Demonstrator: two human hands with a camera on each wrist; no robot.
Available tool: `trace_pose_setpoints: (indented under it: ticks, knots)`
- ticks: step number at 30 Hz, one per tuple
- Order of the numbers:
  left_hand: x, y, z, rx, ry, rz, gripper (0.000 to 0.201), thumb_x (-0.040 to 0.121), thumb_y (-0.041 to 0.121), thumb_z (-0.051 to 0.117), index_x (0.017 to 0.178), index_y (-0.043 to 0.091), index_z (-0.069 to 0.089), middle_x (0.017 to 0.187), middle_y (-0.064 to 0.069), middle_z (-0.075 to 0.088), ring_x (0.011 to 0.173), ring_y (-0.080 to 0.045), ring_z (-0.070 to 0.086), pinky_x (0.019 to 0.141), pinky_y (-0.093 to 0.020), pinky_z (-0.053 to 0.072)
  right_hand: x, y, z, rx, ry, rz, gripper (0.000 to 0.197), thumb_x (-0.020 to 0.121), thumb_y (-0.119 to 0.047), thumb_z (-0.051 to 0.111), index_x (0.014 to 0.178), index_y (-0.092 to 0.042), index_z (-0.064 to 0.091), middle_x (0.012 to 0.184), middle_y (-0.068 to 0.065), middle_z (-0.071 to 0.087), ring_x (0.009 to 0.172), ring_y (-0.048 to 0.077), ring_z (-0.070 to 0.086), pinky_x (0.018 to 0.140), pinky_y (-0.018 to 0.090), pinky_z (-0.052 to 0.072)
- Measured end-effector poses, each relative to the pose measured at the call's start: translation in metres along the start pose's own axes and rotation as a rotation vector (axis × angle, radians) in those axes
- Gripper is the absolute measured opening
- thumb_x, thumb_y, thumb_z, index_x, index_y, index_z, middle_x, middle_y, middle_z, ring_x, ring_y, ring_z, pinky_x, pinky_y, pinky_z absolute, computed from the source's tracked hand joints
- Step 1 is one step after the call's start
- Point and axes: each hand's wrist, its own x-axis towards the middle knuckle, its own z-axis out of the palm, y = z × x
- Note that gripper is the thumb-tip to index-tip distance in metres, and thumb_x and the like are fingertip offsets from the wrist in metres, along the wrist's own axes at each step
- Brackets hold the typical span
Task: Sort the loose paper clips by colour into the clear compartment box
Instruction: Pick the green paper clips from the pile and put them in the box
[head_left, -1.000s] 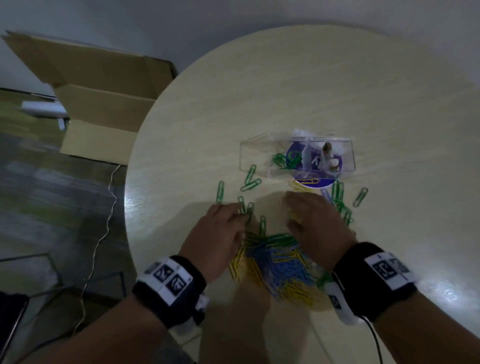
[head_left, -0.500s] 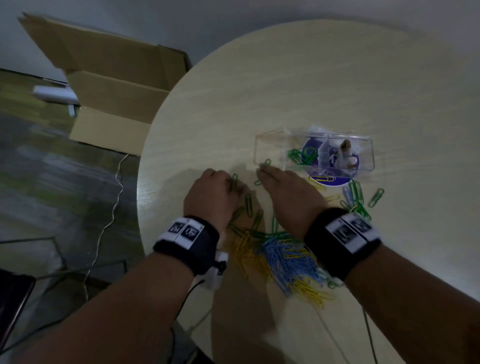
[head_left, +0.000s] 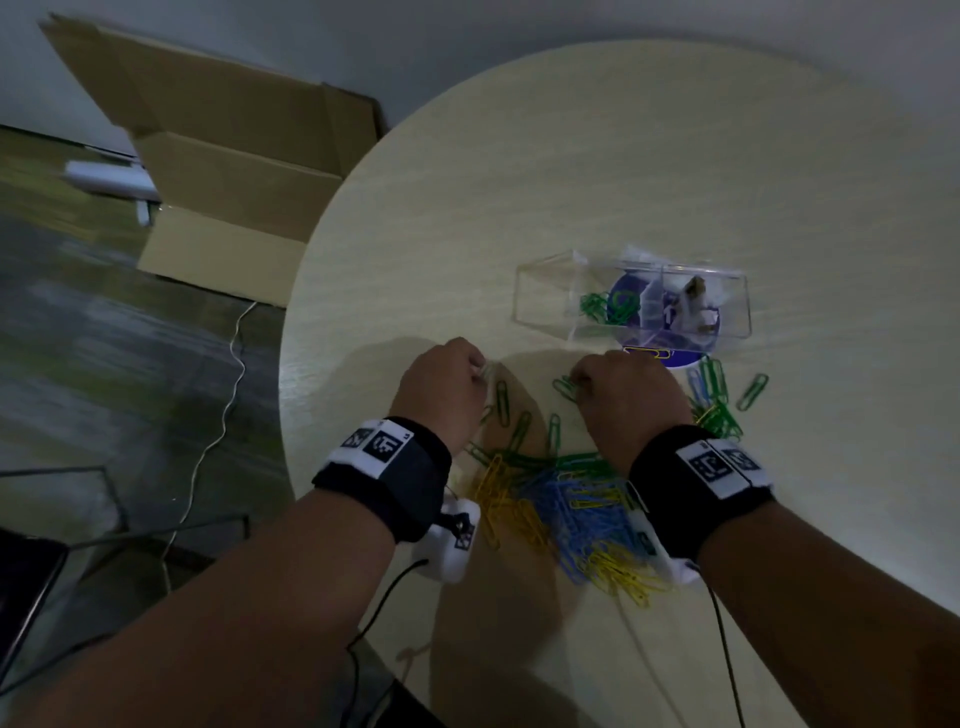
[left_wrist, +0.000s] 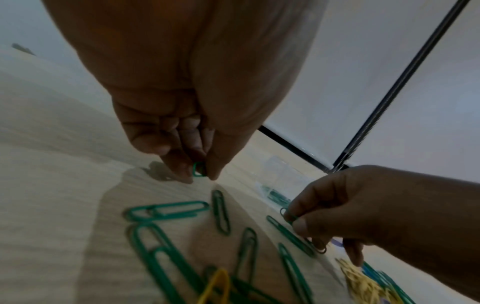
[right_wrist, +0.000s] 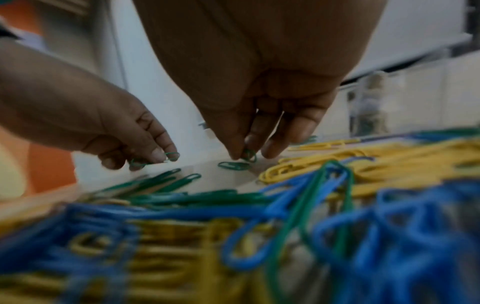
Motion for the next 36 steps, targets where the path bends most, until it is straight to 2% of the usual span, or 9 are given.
trace_pose_setpoints:
  ticks: [4, 6, 10, 17, 20, 24, 29, 33, 36]
  knots:
    - [-0.01, 0.009, 0.012, 0.123, -0.007, 0.009, 0.025, 0.094, 0.032, 0.057, 0.11, 0.013, 0.061, 0.107, -0.008, 0.062, 0.097, -0.028, 0.06, 0.081, -0.038, 0.05, -0.014, 0.001, 0.002, 0.236, -0.014, 0.148, 0.023, 0.087, -0.026, 0.056, 0.105, -0.014, 0.065, 0.103, 0.014, 0.063, 0.097, 0.034, 0.059, 0.08, 0.037, 0.046]
    - [-0.013, 0.009, 0.017, 0.2, -0.006, 0.059, 0.025, 0.092, 0.032, 0.058, 0.107, 0.012, 0.061, 0.103, -0.008, 0.06, 0.094, -0.027, 0.059, 0.078, -0.037, 0.049, -0.016, -0.005, 0.006, 0.191, -0.057, 0.105, 0.026, 0.084, -0.029, 0.061, 0.105, -0.013, 0.062, 0.103, 0.014, 0.059, 0.097, 0.034, 0.057, 0.082, 0.038, 0.046]
    - [-0.013, 0.008, 0.022, 0.348, -0.019, 0.154, 0.016, 0.091, 0.017, 0.056, 0.104, 0.01, 0.062, 0.103, -0.009, 0.059, 0.095, -0.027, 0.058, 0.072, -0.034, 0.043, -0.015, -0.01, 0.008, 0.101, -0.086, 0.054, 0.02, 0.083, -0.017, 0.057, 0.102, -0.011, 0.058, 0.103, 0.015, 0.057, 0.097, 0.037, 0.057, 0.079, 0.04, 0.048]
    - [-0.013, 0.015, 0.021, 0.575, -0.057, 0.233, 0.017, 0.09, 0.025, 0.055, 0.101, 0.012, 0.056, 0.105, -0.008, 0.055, 0.098, -0.028, 0.054, 0.066, -0.033, 0.036, -0.023, -0.001, -0.001, 0.089, -0.146, 0.027, 0.019, 0.085, -0.02, 0.055, 0.101, -0.009, 0.057, 0.106, 0.016, 0.059, 0.099, 0.036, 0.056, 0.077, 0.037, 0.044]
    - [-0.013, 0.02, 0.013, 0.466, -0.078, 0.234, 0.013, 0.09, 0.026, 0.056, 0.089, 0.013, 0.053, 0.095, -0.007, 0.058, 0.089, -0.027, 0.058, 0.064, -0.031, 0.037, -0.028, 0.015, -0.016, 0.279, -0.075, 0.151, 0.019, 0.081, -0.024, 0.059, 0.097, -0.015, 0.066, 0.1, 0.011, 0.068, 0.096, 0.033, 0.061, 0.078, 0.036, 0.048]
    - [0.0, 0.06, -0.005, 0.09, 0.027, 0.182, 0.012, 0.088, 0.026, 0.062, 0.092, 0.016, 0.066, 0.087, -0.002, 0.066, 0.082, -0.024, 0.062, 0.073, -0.034, 0.05, -0.019, 0.039, -0.047, 0.446, 0.185, 0.311, 0.013, 0.077, -0.023, 0.063, 0.09, -0.022, 0.066, 0.083, 0.0, 0.071, 0.084, 0.025, 0.065, 0.071, 0.028, 0.047]
    - [0.037, 0.103, -0.006, -0.134, 0.098, 0.212, 0.01, 0.082, 0.021, 0.066, 0.079, 0.014, 0.073, 0.075, -0.008, 0.074, 0.074, -0.027, 0.07, 0.076, -0.039, 0.056, 0.021, 0.054, -0.064, 0.515, 0.308, 0.343, 0.006, 0.077, -0.025, 0.064, 0.077, -0.019, 0.065, 0.075, -0.001, 0.07, 0.078, 0.02, 0.065, 0.068, 0.025, 0.046]
    - [0.043, 0.102, -0.003, -0.133, 0.108, 0.182, 0.029, 0.088, 0.034, 0.066, 0.106, 0.012, 0.071, 0.099, -0.01, 0.073, 0.086, -0.028, 0.069, 0.085, -0.037, 0.054, 0.029, 0.052, -0.059, 0.58, 0.251, 0.322, 0.018, 0.079, -0.03, 0.057, 0.085, -0.018, 0.07, 0.078, 0.002, 0.072, 0.079, 0.022, 0.068, 0.075, 0.035, 0.055]
    - [0.024, 0.078, -0.013, -0.022, 0.165, 0.212, 0.023, 0.092, 0.036, 0.061, 0.11, 0.023, 0.067, 0.101, -0.002, 0.063, 0.085, -0.019, 0.06, 0.078, -0.028, 0.046, 0.003, 0.05, -0.054, 0.495, 0.338, 0.301, 0.017, 0.082, -0.032, 0.057, 0.09, -0.023, 0.07, 0.083, -0.002, 0.073, 0.082, 0.018, 0.066, 0.073, 0.025, 0.049]
